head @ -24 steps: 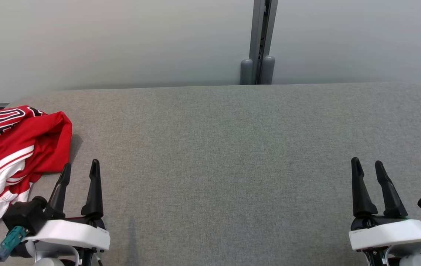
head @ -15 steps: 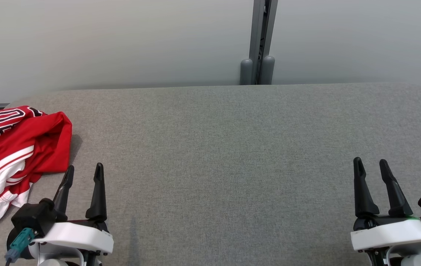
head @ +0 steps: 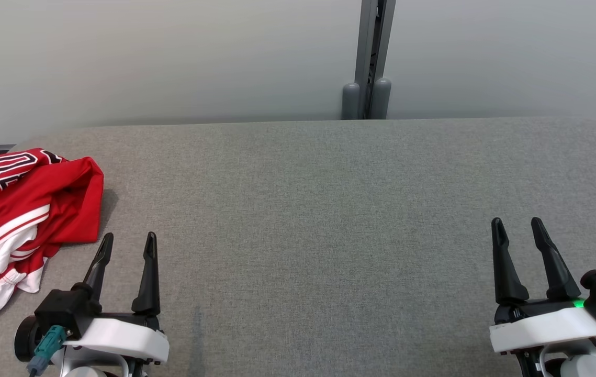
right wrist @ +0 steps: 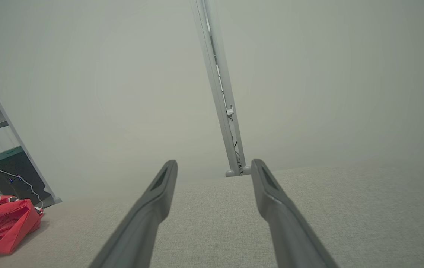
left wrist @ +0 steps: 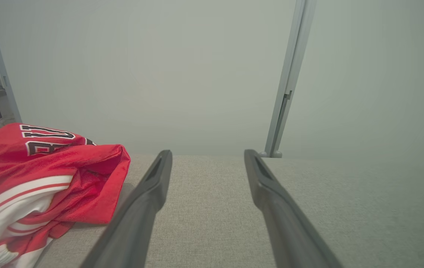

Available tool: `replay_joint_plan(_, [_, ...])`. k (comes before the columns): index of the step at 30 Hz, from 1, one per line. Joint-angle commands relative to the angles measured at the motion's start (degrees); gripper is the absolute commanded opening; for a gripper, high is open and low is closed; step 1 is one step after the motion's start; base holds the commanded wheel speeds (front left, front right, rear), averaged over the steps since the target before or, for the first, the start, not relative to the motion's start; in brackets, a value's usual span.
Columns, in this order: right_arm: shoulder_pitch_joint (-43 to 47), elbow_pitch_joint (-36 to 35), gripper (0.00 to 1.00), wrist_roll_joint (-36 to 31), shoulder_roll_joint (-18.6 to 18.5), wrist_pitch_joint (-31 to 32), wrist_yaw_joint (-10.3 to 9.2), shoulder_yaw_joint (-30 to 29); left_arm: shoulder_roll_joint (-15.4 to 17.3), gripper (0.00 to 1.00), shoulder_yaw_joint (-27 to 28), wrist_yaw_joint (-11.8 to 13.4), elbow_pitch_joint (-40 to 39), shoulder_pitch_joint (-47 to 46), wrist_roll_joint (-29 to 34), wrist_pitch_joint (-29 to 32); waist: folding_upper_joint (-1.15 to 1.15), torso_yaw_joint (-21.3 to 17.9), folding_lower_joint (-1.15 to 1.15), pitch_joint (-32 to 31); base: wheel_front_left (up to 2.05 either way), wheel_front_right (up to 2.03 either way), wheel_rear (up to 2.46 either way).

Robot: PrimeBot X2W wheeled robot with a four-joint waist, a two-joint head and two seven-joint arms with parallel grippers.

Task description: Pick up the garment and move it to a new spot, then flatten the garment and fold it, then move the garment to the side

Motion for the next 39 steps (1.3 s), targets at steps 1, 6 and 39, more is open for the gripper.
replay_joint_plan(1, [-0.26, -0.50, 1.00, -0.84, -0.49, -0.51, 0.24, 0.13, 0.28, 1.00, -0.20, 0.28, -0.26, 0.34, 0.93, -0.52, 0.00, 0.00, 0.00, 0.04, 0.00, 0.00, 0.00])
replay_joint_plan(6, [-1.05, -0.19, 1.00, -1.97, -0.54, -0.78, 0.26, 0.00, 0.33, 1.00, -0.60, 0.32, -0.36, 0.06, 2.74, -1.32, 0.00, -0.05, 0.00, 0.29, 0.00, 0.00, 0.00])
replay_joint_plan(39, [0.42, 1.07, 1.00, -3.46, -0.58, -1.14, 0.22, 1.26, 0.36, 1.00, -1.75, 0.62, 0.28, 0.59, 4.96, -2.55, 0.00, 1.66, 0.00, -0.95, 0.00, 0.00, 0.00])
